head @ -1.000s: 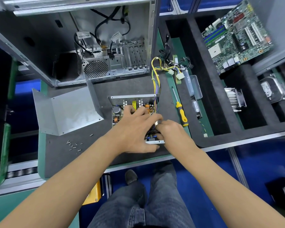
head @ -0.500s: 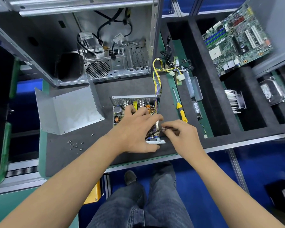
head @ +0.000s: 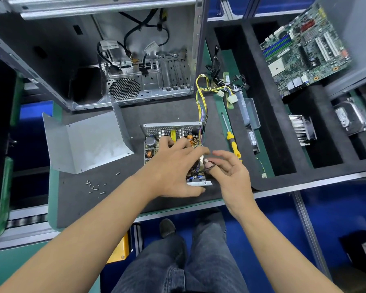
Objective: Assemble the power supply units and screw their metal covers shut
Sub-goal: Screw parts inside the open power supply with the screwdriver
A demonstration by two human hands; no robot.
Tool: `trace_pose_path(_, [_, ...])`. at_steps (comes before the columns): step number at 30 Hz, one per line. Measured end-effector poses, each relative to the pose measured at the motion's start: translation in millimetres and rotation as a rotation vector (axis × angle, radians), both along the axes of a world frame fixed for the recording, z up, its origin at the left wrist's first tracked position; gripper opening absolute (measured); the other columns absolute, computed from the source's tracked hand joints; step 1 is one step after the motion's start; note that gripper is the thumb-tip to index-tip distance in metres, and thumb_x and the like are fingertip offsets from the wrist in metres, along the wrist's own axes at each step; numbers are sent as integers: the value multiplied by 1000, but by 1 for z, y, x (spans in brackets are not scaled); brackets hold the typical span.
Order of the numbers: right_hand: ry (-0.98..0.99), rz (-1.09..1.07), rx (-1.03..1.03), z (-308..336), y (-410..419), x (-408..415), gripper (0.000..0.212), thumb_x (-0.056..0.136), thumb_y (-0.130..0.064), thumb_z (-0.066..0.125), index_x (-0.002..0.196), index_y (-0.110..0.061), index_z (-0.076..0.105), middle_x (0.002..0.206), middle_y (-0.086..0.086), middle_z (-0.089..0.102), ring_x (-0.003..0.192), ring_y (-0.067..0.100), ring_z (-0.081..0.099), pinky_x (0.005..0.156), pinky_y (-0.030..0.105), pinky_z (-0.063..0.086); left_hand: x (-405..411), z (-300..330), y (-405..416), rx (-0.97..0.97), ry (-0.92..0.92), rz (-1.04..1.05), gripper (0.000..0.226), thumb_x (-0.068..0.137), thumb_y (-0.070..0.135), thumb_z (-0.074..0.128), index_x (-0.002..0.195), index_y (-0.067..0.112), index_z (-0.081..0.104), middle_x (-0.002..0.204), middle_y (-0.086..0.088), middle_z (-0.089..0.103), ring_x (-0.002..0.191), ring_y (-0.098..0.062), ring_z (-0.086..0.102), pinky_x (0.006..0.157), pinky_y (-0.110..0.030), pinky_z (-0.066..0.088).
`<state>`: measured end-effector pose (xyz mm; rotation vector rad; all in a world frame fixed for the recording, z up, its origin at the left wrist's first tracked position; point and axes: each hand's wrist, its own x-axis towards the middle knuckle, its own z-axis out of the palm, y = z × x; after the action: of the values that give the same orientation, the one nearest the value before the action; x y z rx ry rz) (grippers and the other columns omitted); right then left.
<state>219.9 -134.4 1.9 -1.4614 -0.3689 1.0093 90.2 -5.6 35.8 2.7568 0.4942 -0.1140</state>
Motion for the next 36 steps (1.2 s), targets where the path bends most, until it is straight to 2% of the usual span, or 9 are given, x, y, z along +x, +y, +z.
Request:
trace_pose_path(3, [-4, -31, 25, -1, -2, 2, 32, 88, -3, 72, 92, -35, 71, 95, 6, 75, 94, 17, 70, 85, 24, 54, 0, -1, 1, 1, 15, 4, 85, 69, 75, 55, 137, 28, 37, 105, 9, 60, 111, -17, 43, 93, -51, 34])
trace_pose_path(6, [-101, 10, -13, -2, -4, 4, 33, 92, -1, 66, 90, -33, 76, 92, 1, 75, 91, 13, 70, 80, 20, 54, 1, -1, 1, -14, 19, 12, 84, 68, 75, 53, 137, 30, 36, 105, 9, 60, 111, -17, 43, 94, -51, 33])
trace_pose_path(11, [-12, 79, -39, -5, -8, 9, 33, 97, 2, 54, 99, -25, 72, 97, 7, 75, 97, 17, 71, 80, 24, 56, 1, -2, 1, -17, 24, 9, 85, 68, 77, 52, 138, 32, 32, 99, 9, 59, 112, -16, 41, 95, -47, 27])
trace_pose_path(15, [-681, 295, -64, -3, -10, 17, 36, 85, 6, 63, 101, -25, 73, 98, -9, 74, 92, 8, 69, 84, 20, 54, 1, -3, 1, -17, 24, 5, 85, 68, 76, 53, 139, 32, 34, 103, 10, 60, 114, -16, 41, 96, -47, 27])
trace_pose_path(18, [-1208, 403, 22, -7, -8, 23, 18, 85, 0, 71, 102, -6, 75, 99, 5, 72, 92, 20, 67, 87, 28, 52, 1, -3, 0, -18, 24, 4, 85, 69, 76, 53, 139, 32, 35, 108, 10, 60, 116, -16, 42, 97, -47, 27])
trace_pose_path(21, [-1370, 395, -10, -10, -6, 26, 15, 80, 2, 78, 95, 0, 75, 92, 11, 70, 85, 29, 66, 81, 30, 50, 1, -2, 0, 1, 17, 1, 84, 68, 77, 54, 136, 30, 39, 107, 10, 60, 114, -17, 44, 96, -48, 29])
trace_pose_path(25, [-1248, 436, -63, -8, -1, 24, 10, 82, -5, 77, 92, -3, 75, 82, 8, 72, 76, 26, 68, 71, 35, 55, 0, -1, 0, 102, 10, -51, 71, 73, 81, 45, 116, 26, 63, 104, 13, 62, 114, -18, 47, 96, -47, 28])
trace_pose_path(31, [-659, 372, -221, -10, 2, 17, 13, 86, -2, 71, 95, -9, 78, 76, -21, 68, 72, -7, 65, 72, 6, 47, -2, -2, 2, 200, -26, -74, 75, 74, 87, 38, 99, 23, 68, 97, 13, 63, 114, -20, 48, 97, -50, 29])
trace_pose_path(36, [-770, 424, -170, -10, 1, 15, 16, 86, -2, 71, 100, -6, 77, 88, -3, 74, 82, -2, 61, 76, 2, 43, -1, 1, 0, 217, -7, -46, 75, 73, 86, 37, 99, 23, 68, 96, 13, 62, 115, -19, 48, 100, -51, 27])
